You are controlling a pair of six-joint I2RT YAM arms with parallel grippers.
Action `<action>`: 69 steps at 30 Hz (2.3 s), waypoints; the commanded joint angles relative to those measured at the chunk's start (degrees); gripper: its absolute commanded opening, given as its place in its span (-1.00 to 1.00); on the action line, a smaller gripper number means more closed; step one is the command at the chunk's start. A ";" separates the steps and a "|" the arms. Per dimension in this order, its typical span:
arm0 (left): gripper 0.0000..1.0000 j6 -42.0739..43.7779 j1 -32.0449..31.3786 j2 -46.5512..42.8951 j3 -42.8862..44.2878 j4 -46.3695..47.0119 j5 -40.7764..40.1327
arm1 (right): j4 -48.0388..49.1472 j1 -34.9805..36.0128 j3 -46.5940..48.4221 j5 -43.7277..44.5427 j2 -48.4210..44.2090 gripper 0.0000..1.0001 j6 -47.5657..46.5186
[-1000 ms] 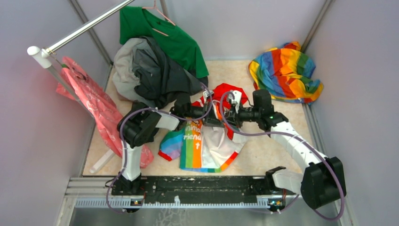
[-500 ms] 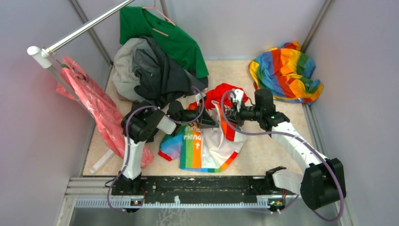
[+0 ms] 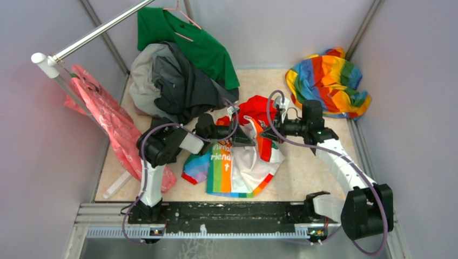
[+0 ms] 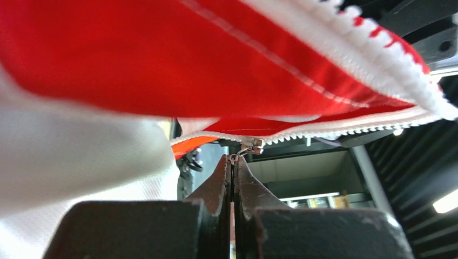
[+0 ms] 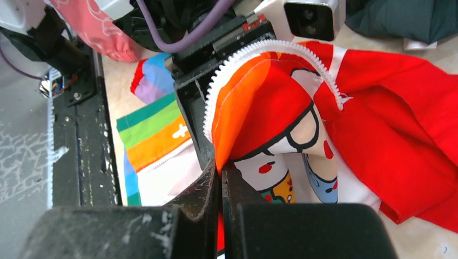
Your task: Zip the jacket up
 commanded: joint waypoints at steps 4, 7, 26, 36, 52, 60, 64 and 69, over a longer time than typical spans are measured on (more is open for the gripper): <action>-1.00 17.91 -4.18 -3.09 6.87 -27.43 -0.98 | 16.05 -1.60 -1.83 -6.62 -1.76 -1.00 10.84; -1.00 20.95 -5.41 -3.38 9.72 -32.38 -2.00 | 14.75 -1.60 -1.38 -3.42 -0.03 -1.00 10.92; -1.00 34.53 -4.82 -5.76 6.85 -49.12 -7.26 | 23.96 -6.78 -3.93 -9.38 -1.19 -1.00 20.16; -0.84 34.42 -8.55 -11.46 10.61 -34.05 2.84 | 18.03 -4.42 -2.01 -14.25 1.85 -1.00 12.63; 0.61 72.65 -8.06 -38.60 -13.16 -26.76 -18.45 | -7.63 -5.11 4.24 -19.29 -3.56 -1.00 -12.77; 0.59 55.90 -6.59 -28.81 -8.96 -8.42 -17.22 | -9.71 -5.06 3.90 -19.81 -3.53 -1.00 -15.13; 0.52 48.65 -6.38 -24.05 -5.83 -2.53 -15.60 | -10.15 -5.11 3.84 -19.74 -3.27 -1.00 -15.59; 0.30 41.44 -6.38 -19.36 -3.05 2.77 -13.97 | -10.25 -5.11 3.71 -18.89 -2.67 -1.00 -15.66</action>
